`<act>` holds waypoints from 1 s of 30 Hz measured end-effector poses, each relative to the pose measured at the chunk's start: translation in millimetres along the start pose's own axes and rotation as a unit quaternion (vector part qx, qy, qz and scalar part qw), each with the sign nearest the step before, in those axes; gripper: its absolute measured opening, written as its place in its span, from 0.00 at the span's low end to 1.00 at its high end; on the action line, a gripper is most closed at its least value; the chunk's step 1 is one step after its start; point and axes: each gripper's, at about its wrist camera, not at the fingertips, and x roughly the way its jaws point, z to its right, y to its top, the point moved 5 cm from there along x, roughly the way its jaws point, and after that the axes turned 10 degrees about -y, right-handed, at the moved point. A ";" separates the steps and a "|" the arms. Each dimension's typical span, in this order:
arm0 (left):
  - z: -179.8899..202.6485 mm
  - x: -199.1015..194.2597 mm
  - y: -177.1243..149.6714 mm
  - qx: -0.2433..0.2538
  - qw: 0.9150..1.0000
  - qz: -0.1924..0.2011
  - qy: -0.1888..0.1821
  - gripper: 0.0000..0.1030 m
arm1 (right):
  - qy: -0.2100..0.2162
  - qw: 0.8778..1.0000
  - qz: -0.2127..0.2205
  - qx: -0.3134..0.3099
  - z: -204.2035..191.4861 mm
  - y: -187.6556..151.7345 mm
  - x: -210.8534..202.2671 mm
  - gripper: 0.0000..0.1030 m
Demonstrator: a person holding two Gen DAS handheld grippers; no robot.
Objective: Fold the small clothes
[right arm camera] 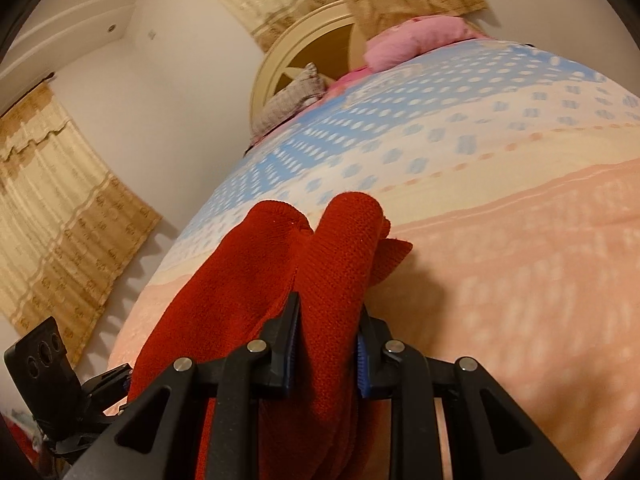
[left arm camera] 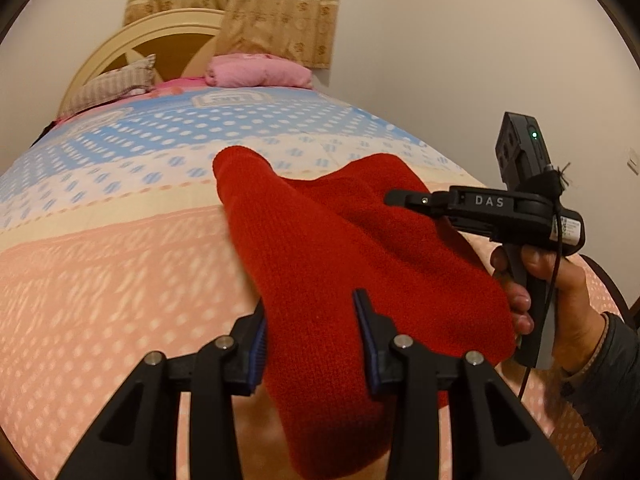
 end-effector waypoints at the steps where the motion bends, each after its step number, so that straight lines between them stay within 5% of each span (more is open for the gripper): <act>1: -4.6 -5.2 -2.1 -0.002 1.000 0.002 0.006 0.39 | 0.005 1.000 -0.002 -0.003 -7.3 -2.0 2.2 0.23; 30: -109.3 -114.0 -54.0 -0.092 0.988 0.072 0.101 0.39 | 0.107 0.988 -0.065 -0.084 -193.8 -44.2 89.0 0.23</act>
